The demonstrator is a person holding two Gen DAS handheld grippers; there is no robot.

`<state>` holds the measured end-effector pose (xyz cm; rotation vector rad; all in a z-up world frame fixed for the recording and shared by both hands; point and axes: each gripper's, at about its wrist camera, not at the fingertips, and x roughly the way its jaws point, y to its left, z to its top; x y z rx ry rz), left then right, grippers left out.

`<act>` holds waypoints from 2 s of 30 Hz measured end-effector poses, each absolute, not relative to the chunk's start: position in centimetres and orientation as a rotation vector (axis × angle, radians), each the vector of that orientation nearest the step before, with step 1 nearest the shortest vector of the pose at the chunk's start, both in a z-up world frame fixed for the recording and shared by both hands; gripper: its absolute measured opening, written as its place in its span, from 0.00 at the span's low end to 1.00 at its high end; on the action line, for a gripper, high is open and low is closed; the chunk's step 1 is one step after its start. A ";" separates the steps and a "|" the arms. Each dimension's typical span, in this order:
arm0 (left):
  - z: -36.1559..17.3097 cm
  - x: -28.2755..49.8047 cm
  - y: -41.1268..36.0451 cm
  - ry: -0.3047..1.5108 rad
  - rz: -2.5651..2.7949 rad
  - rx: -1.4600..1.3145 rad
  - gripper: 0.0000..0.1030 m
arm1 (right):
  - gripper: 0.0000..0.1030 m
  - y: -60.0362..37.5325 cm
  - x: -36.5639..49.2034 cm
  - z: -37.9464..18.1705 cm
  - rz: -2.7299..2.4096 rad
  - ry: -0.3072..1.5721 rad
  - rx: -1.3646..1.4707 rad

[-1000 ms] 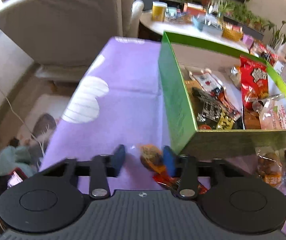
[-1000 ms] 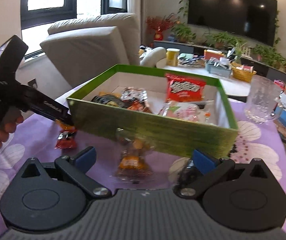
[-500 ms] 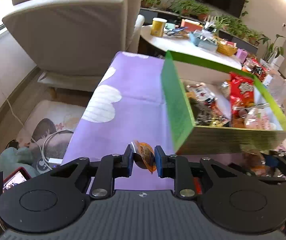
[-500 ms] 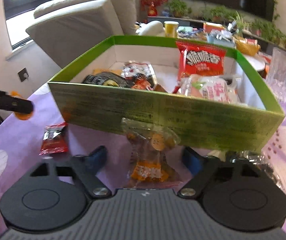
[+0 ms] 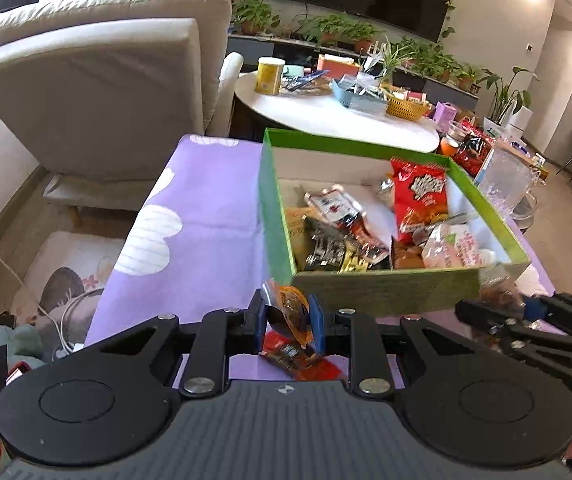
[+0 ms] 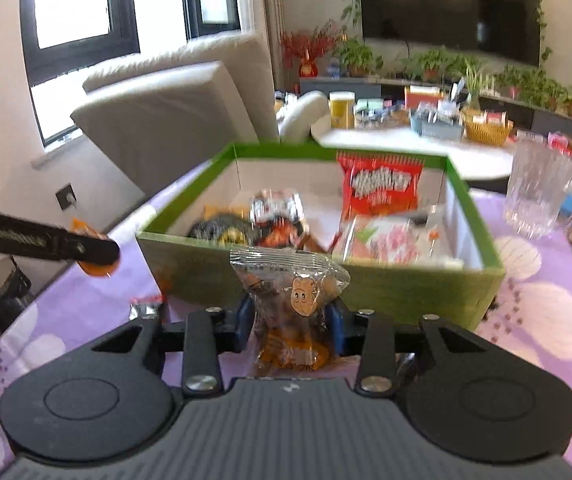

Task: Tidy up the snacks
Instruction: 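Lower both held snacks into the green box and open both tools, then grasp the red candy packet with the left tool while the right tool grasps a dark snack bag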

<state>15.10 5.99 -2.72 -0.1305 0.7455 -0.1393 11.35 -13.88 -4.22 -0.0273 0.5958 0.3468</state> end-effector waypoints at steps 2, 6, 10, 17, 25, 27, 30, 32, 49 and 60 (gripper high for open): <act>-2.2 15.3 5.6 0.731 -0.145 -0.127 0.20 | 0.53 -14.1 11.4 -3.2 0.348 0.556 -0.027; -1.3 16.7 4.3 0.697 -0.164 -0.118 0.20 | 0.53 -14.5 12.6 -1.4 0.333 0.489 -0.034; -1.0 18.7 2.7 0.679 -0.180 -0.106 0.20 | 0.53 -15.2 14.5 -0.4 0.298 0.452 -0.036; -1.7 21.9 1.0 0.698 -0.193 -0.094 0.20 | 0.53 -16.0 17.6 -0.3 0.253 0.442 -0.033; -3.3 23.9 0.0 0.773 -0.187 -0.053 0.44 | 0.63 -15.7 19.9 -1.8 0.214 0.488 -0.028; -3.3 23.8 0.2 0.761 -0.179 -0.050 0.47 | 0.80 -15.6 19.8 -2.0 0.199 0.479 -0.032; -3.1 23.8 0.9 0.764 -0.163 -0.069 0.47 | 0.89 -15.5 18.9 -1.8 0.172 0.428 -0.063; -2.8 23.6 1.6 0.760 -0.155 -0.093 0.47 | 0.90 -15.7 18.5 -1.6 0.165 0.417 -0.077; -3.1 18.0 5.3 0.771 -0.074 -0.109 0.52 | 0.90 -19.4 14.3 -3.8 0.079 0.504 -0.091; -5.6 16.1 4.3 0.865 -0.070 -0.117 0.52 | 0.90 -18.8 13.5 -8.1 0.116 0.666 -0.129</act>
